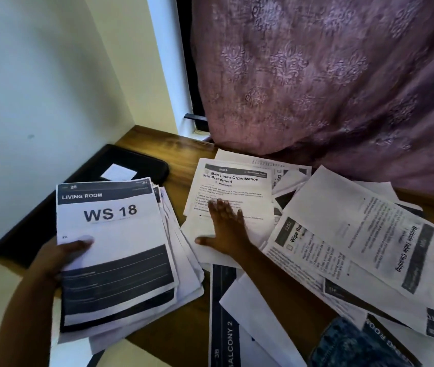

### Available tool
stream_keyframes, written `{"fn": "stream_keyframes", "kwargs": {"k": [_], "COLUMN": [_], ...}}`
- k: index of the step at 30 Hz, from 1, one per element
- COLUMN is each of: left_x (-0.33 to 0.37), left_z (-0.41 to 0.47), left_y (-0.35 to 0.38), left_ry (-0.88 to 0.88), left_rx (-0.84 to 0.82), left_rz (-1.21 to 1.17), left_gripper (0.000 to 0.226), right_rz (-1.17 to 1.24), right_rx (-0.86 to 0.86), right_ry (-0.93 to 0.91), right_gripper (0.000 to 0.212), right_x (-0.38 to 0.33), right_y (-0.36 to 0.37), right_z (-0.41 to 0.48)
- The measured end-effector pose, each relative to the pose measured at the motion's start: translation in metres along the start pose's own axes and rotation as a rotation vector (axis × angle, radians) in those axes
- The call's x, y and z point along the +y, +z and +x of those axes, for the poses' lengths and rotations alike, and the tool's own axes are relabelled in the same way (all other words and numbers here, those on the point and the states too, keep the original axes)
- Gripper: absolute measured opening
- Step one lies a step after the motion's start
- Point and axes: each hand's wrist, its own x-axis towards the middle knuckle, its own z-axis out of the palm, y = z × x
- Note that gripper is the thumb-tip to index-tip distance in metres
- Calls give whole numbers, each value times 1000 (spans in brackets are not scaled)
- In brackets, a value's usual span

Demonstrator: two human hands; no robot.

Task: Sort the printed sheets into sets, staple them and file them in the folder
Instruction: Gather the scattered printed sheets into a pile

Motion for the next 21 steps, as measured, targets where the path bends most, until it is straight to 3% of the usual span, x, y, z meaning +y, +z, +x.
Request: {"fn": "stream_keyframes", "kwargs": {"k": [4,6,9,14,16,21], "left_x": [-9,-12,-13,-8,-6,-14], "left_z": [-1,-1,-2,2,0,7], "left_y": [1,7,15,-1,-11,-44], "left_ry": [29,42,56,95,92,52], "left_rx": [-5,-25,-36,39,49,27], "left_rz": [-28,-25,-32,-18,1,-71], "left_gripper": [46,46,44,41,34,41], "right_rz": [-4,-30,-10,-64,-27,106], "right_rx": [207,213,185,-31,11,187], "right_ry": [31,24,5,-71,-35,31], "right_gripper": [66,58,60,89,92,69], "right_x": [6,9,0,-23,-23,-17], "right_y": [-2,-8,-12,12,21,21], "right_z": [8,9,3,-25,-26,-21]}}
